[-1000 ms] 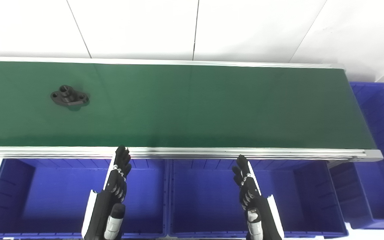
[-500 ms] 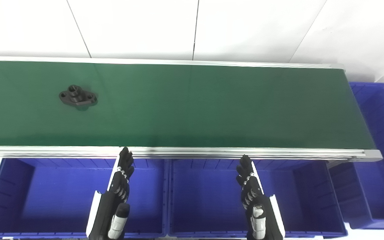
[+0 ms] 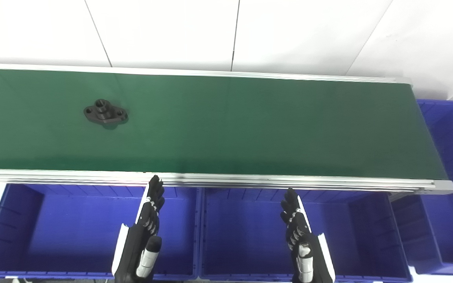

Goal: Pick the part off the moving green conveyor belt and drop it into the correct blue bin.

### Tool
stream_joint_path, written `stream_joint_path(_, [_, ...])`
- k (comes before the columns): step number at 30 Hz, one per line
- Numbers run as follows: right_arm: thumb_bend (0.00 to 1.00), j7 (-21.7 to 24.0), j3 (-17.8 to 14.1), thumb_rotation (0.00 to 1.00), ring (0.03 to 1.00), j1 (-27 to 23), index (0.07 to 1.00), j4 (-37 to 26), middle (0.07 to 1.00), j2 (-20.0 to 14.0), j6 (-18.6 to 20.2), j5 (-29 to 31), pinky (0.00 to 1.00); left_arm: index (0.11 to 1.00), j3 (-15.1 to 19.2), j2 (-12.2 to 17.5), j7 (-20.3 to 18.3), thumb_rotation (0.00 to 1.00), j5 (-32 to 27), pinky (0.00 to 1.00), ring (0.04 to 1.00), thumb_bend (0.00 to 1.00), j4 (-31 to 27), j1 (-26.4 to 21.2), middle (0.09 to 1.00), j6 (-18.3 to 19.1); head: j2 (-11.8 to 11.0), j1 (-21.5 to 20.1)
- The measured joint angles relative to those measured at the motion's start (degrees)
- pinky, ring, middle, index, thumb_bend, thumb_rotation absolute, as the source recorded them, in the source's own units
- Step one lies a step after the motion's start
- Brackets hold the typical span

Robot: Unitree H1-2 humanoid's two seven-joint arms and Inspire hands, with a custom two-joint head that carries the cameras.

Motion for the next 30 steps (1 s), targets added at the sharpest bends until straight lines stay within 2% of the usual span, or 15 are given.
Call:
stream_joint_path(1, [0.96, 0.04, -0.40, 1.00, 1.000, -0.18, 1.000, 0.46, 1.000, -0.18, -0.25, 0.39, 1.00, 1.000, -0.04, -0.23, 0.26, 0.94, 0.62, 1.00, 1.000, 0.90, 0.79, -0.18, 1.000, -0.52, -1.31, 1.14])
stream_joint_path(4, [0.94, 0.61, -1.41, 1.00, 1.000, -0.79, 1.000, 2.02, 1.000, -1.00, -2.15, 0.67, 1.00, 1.000, -0.20, -0.84, 1.14, 0.93, 2.18, 1.00, 1.000, 0.89, 2.73, -0.63, 1.000, -1.87, -2.29, 2.03])
stream_joint_path(6, [0.93, 1.05, -1.82, 1.00, 1.000, -1.21, 1.000, 2.62, 1.000, -1.62, -2.52, 0.73, 1.00, 1.000, -0.39, -1.24, 1.43, 0.93, 2.87, 1.00, 1.000, 0.89, 3.85, -0.96, 1.000, -2.82, -4.13, 3.34])
stream_joint_path(9, [0.94, 1.27, -2.51, 1.00, 1.000, -1.52, 1.000, 2.91, 1.000, -2.27, -3.60, 0.73, 1.00, 1.000, -0.77, -1.92, 1.74, 0.94, 3.32, 0.99, 1.000, 0.90, 4.46, -1.32, 1.000, -3.02, -4.84, 3.87])
stream_joint_path(16, [0.97, 2.12, -3.05, 0.96, 1.000, -1.60, 1.000, 2.92, 1.000, -2.33, -4.10, 1.31, 1.00, 1.000, -1.18, -1.99, 1.81, 0.94, 2.99, 0.96, 1.000, 0.90, 4.94, -1.74, 1.000, -3.08, -5.98, 3.88])
stream_joint_path(25, [0.94, 2.14, -3.37, 0.95, 1.000, -1.61, 1.000, 2.94, 1.000, -2.03, -4.19, 1.38, 1.00, 1.000, -1.13, -1.89, 1.79, 0.93, 2.73, 0.95, 1.000, 0.89, 6.07, -2.22, 1.000, -3.09, -7.30, 4.22])
stream_joint_path(30, [0.91, 2.37, -3.45, 0.88, 1.000, -1.57, 1.000, 2.20, 1.000, -2.42, -4.25, 1.35, 1.00, 1.000, -1.34, -1.88, 1.81, 0.94, 2.65, 0.93, 1.000, 0.85, 6.53, -2.32, 1.000, -3.15, -7.04, 4.84])
